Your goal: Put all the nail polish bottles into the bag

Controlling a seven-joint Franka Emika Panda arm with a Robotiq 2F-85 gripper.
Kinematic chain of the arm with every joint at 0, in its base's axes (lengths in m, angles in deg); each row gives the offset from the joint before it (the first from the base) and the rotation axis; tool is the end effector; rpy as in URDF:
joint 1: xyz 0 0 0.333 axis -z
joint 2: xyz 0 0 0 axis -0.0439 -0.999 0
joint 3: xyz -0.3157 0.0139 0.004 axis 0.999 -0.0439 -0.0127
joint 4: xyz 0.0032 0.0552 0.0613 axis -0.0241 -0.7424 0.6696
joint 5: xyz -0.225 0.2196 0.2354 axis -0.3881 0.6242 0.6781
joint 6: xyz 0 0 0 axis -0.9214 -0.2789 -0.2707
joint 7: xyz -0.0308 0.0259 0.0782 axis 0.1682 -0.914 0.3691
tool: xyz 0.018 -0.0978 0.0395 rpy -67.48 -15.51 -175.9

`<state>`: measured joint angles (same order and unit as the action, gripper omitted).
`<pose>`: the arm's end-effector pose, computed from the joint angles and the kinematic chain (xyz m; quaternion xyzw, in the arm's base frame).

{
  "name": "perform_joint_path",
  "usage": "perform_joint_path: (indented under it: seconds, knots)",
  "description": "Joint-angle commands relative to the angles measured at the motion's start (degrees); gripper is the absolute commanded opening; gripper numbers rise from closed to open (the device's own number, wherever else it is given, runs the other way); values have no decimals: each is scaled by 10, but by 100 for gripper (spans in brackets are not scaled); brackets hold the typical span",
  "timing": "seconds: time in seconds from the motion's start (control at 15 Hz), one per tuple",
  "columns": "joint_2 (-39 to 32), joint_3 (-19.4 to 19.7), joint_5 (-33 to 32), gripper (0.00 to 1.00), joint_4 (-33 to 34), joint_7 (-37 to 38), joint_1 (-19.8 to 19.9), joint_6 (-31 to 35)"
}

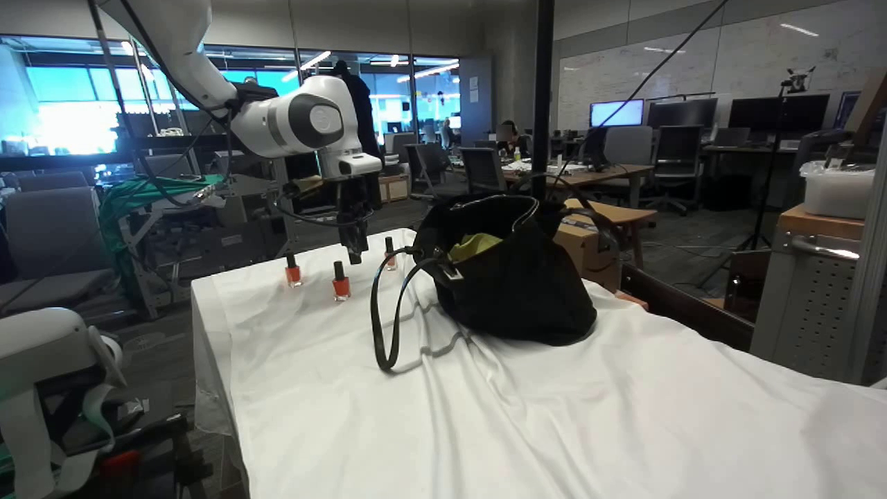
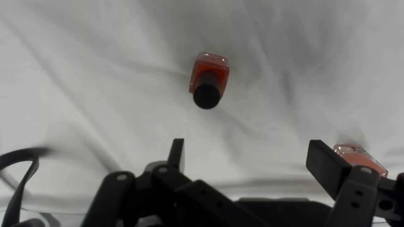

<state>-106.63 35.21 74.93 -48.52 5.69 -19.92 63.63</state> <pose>0.5559 0.2419 0.3161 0.9638 -0.2588 0.0459 0.0441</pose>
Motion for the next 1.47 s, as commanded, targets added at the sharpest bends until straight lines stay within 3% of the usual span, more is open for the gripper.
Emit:
perform_joint_path:
  seconds: [0.0, 1.4]
  knots:
    - [12, 9, -10, 100, -4, 44, -11, -12]
    - [16, 4, 11, 100, -61, 89, 4, 18]
